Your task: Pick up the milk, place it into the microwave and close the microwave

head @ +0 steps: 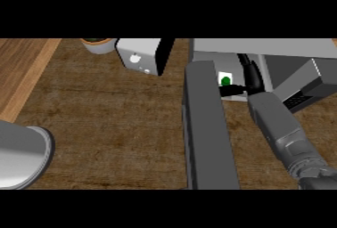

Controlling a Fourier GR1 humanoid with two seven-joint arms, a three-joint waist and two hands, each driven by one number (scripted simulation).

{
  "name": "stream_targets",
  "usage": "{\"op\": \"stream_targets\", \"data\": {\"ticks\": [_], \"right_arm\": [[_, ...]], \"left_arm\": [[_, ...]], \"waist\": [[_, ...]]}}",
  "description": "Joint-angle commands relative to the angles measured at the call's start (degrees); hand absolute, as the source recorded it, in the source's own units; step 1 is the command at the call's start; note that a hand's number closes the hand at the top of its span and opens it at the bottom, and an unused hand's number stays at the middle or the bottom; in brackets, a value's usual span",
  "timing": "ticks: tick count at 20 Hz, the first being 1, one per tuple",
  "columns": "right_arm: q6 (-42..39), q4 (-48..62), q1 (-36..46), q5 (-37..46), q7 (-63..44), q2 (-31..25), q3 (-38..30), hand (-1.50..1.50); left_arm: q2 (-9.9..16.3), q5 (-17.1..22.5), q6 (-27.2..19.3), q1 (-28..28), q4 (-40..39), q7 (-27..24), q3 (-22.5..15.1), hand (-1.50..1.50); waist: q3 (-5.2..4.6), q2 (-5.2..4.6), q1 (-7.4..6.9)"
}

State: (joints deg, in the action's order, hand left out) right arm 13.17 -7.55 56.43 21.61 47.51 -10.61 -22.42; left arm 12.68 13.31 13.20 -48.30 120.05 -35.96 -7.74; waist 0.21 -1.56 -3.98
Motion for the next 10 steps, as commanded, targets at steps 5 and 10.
{"op": "stream_targets", "data": {"ticks": [5,10], "right_arm": [[-7.89,-1.15,-5.61,-1.49,4.42,1.12,0.08,-1.5],[-10.05,-4.11,-11.42,-2.17,8.92,3.64,1.12,-1.5]], "left_arm": [[-1.79,-4.86,-2.82,2.35,3.25,5.26,-4.62,-1.5],[-4.78,-10.92,-5.36,9.35,-0.38,8.63,-10.33,-1.5]], "waist": [[-0.12,1.06,2.47],[-0.19,1.59,4.06]]}}
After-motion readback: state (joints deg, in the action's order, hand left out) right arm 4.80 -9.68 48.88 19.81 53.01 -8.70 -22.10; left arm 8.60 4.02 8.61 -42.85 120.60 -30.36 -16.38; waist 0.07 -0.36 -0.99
